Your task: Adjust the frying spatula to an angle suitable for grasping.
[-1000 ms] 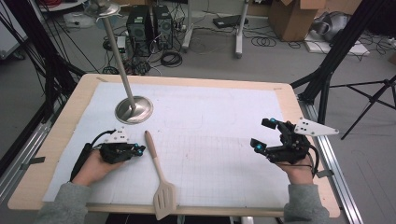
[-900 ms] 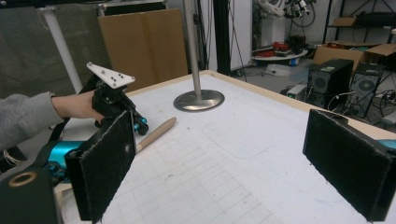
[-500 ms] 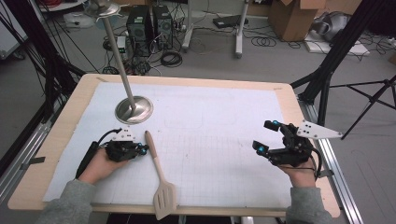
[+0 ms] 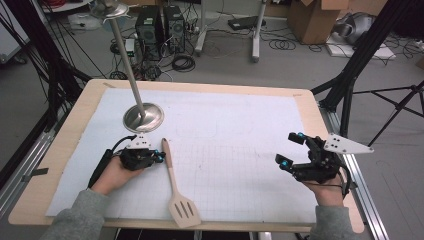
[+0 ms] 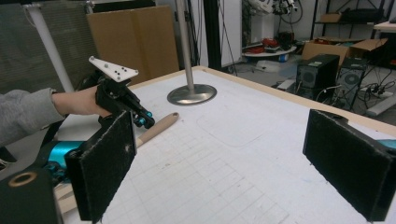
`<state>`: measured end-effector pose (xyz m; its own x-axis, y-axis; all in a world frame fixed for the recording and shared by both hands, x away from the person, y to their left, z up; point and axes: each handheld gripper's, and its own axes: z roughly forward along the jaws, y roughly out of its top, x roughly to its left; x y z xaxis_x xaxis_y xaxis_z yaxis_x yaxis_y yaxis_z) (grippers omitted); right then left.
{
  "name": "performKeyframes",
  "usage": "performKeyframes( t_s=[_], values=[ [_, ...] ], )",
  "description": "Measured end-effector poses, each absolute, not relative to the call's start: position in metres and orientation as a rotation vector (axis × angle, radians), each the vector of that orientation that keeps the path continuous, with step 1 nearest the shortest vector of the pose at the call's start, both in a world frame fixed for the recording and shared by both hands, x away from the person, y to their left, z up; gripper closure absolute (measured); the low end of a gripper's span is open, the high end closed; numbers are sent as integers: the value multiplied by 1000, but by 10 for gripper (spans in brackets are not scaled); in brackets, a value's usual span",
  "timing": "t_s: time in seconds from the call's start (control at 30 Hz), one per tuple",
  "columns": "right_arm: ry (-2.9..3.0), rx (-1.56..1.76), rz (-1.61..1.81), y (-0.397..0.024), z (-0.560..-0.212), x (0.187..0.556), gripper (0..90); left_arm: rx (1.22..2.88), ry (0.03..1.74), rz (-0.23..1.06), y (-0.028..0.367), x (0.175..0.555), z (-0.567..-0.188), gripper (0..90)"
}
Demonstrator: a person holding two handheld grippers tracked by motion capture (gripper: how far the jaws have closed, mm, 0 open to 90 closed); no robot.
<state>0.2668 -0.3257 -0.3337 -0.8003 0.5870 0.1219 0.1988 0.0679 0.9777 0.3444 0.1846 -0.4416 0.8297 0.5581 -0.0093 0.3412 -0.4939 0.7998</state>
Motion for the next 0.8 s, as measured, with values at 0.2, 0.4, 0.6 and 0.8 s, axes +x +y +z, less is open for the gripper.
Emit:
performKeyframes(
  t_s=[0.2, 0.4, 0.6, 0.8],
  values=[
    [2037, 803, 1782, -329, -334, 262, 86, 2129, 661, 319, 175, 347, -442, 896],
    [2042, 808, 1765, -330, -337, 260, 85, 2103, 672, 282, 168, 351, -444, 896],
    [2039, 820, 1768, -332, -336, 257, 86, 2102, 664, 310, 160, 350, -445, 896],
    [2026, 820, 1778, -336, -336, 257, 85, 2105, 630, 306, 157, 343, -436, 896]
  ],
)
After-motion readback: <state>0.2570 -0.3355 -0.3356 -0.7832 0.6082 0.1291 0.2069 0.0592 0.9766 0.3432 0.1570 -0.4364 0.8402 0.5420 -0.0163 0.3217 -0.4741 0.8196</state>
